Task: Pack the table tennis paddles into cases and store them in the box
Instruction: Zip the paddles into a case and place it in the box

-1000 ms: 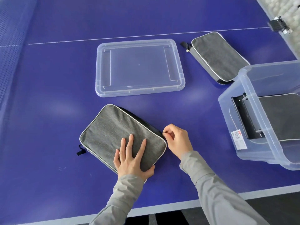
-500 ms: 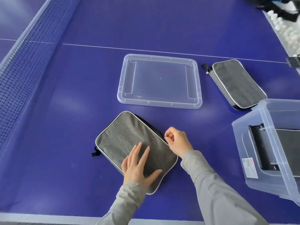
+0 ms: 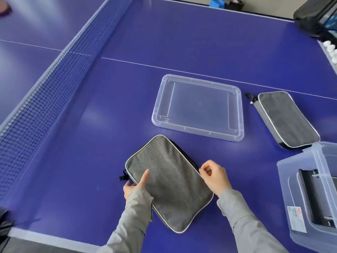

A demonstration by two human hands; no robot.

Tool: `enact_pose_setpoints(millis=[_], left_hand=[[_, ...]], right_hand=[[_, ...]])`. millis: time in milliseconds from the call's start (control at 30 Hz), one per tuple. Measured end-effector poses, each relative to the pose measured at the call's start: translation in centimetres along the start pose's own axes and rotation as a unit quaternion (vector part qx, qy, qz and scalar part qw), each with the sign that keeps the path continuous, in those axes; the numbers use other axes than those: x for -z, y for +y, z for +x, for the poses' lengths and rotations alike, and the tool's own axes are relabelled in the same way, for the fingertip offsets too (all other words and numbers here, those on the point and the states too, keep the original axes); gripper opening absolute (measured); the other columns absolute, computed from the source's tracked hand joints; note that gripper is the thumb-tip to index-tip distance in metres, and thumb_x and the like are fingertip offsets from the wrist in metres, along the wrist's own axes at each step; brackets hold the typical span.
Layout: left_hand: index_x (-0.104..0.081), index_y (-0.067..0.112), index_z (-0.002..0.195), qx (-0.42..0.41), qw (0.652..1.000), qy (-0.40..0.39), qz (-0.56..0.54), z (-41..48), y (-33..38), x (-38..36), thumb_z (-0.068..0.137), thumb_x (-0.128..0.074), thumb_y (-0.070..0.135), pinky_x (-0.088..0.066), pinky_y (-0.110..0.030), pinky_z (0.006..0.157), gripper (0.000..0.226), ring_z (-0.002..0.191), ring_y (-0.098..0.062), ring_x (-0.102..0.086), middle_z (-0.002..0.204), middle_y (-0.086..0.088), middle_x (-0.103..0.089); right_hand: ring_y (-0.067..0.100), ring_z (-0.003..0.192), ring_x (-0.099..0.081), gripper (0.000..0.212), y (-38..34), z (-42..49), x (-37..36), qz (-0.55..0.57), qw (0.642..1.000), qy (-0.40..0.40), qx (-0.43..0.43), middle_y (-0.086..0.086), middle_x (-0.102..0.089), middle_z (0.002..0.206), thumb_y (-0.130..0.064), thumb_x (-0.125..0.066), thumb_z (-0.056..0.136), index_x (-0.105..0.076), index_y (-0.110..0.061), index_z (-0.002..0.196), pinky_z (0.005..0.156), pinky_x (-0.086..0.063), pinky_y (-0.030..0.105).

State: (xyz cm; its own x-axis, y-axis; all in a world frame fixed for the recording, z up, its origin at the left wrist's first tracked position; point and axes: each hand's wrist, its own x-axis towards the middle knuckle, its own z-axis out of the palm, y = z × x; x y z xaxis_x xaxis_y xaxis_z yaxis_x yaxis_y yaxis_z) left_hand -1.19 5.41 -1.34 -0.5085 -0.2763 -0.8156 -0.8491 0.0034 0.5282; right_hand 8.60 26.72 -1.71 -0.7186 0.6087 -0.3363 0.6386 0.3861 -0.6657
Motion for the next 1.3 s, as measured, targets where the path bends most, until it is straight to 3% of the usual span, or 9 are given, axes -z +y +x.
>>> enact_pose_setpoints(millis=[133,300,467,667,800,933,1100,1233,1300], left_hand=[[-0.061,0.005,0.108,0.026,0.998,-0.054,-0.027,0.4,0.6,0.0,0.073,-0.078,0.025,-0.048,-0.037,0.072,0.044,0.07,-0.026,-0.058,0.079,-0.008,-0.064],[-0.051,0.014,0.109,-0.05,0.996,-0.069,-0.017,0.6,0.3,0.5,0.067,-0.083,0.024,-0.046,-0.036,0.079,0.053,0.079,-0.026,-0.061,0.094,-0.008,-0.064],[-0.058,0.013,0.107,-0.075,0.987,-0.142,-0.009,0.1,1.0,1.5,0.065,-0.083,0.018,-0.051,-0.031,0.069,0.049,0.079,-0.026,-0.068,0.092,-0.01,-0.07],[-0.07,0.016,0.08,-0.151,0.962,-0.229,0.007,-1.9,3.4,3.1,0.045,-0.089,0.013,-0.05,-0.026,0.045,0.04,0.062,-0.026,-0.071,0.076,-0.009,-0.074],[-0.074,0.019,0.073,-0.209,0.933,-0.291,0.018,-3.7,5.9,2.6,0.031,-0.09,0.007,-0.054,-0.026,0.049,0.046,0.063,-0.024,-0.071,0.073,-0.006,-0.075],[-0.073,0.022,0.069,-0.264,0.911,-0.314,0.049,-5.3,7.8,2.4,0.027,-0.087,0.015,-0.053,-0.024,0.05,0.045,0.06,-0.015,-0.069,0.069,0.0,-0.073],[-0.062,0.004,0.077,-0.332,0.885,-0.308,0.104,-7.0,10.2,2.6,0.023,-0.087,0.013,-0.052,-0.021,0.049,0.061,0.055,-0.009,-0.065,0.063,0.0,-0.068],[-0.056,-0.012,0.087,-0.392,0.856,-0.304,0.145,-8.3,11.6,2.6,0.018,-0.086,0.026,-0.053,-0.04,0.065,0.085,0.066,-0.022,-0.058,0.073,-0.013,-0.06],[-0.057,-0.011,0.084,-0.407,0.848,-0.297,0.165,-8.7,11.9,2.7,0.023,-0.087,0.024,-0.052,-0.04,0.065,0.076,0.066,-0.023,-0.057,0.071,-0.013,-0.06]], right_hand=[[0.007,0.063,-0.054,0.008,-0.2,0.0,-0.1,-0.006,1.0,-0.003,-0.004,-0.006,-0.06,0.068,-0.012,-0.061,0.085,-0.06,-0.013,0.077,0.055,-0.038,0.008],[0.006,0.064,-0.055,0.012,0.1,-0.8,-0.4,0.0,1.0,-0.013,-0.016,-0.007,-0.061,0.068,-0.009,-0.062,0.082,-0.061,-0.016,0.073,0.055,-0.039,0.007],[0.014,0.061,-0.06,0.017,0.6,-2.1,0.3,0.068,0.994,-0.012,-0.08,0.0,-0.065,0.067,-0.003,-0.063,0.079,-0.064,-0.018,0.072,0.063,-0.047,0.022],[0.002,0.04,-0.053,0.017,-0.2,-3.4,1.9,0.166,0.98,0.028,-0.107,-0.007,-0.059,0.045,0.004,-0.065,0.078,-0.064,-0.011,0.07,0.048,-0.043,0.012],[0.007,0.043,-0.051,0.017,-3.2,-3.1,3.2,0.209,0.974,0.053,-0.064,-0.006,-0.058,0.044,0.001,-0.067,0.078,-0.064,-0.011,0.068,0.055,-0.047,0.023],[0.005,0.048,-0.057,0.018,-5.9,-3.0,5.2,0.242,0.967,0.083,-0.015,-0.002,-0.068,0.057,0.001,-0.065,0.079,-0.064,-0.013,0.069,0.053,-0.047,0.016],[0.007,0.048,-0.057,0.024,-7.8,-3.6,7.5,0.277,0.952,0.131,0.022,-0.004,-0.067,0.056,0.004,-0.067,0.077,-0.062,-0.016,0.065,0.057,-0.048,0.022],[0.008,0.05,-0.057,0.033,-9.7,-4.4,9.0,0.304,0.935,0.175,0.048,-0.005,-0.064,0.054,0.007,-0.065,0.076,-0.063,-0.02,0.058,0.06,-0.05,0.026],[0.008,0.052,-0.058,0.027,-10.6,-5.0,10.0,0.32,0.922,0.206,0.075,-0.003,-0.064,0.056,0.005,-0.067,0.077,-0.064,-0.017,0.062,0.059,-0.05,0.021]])
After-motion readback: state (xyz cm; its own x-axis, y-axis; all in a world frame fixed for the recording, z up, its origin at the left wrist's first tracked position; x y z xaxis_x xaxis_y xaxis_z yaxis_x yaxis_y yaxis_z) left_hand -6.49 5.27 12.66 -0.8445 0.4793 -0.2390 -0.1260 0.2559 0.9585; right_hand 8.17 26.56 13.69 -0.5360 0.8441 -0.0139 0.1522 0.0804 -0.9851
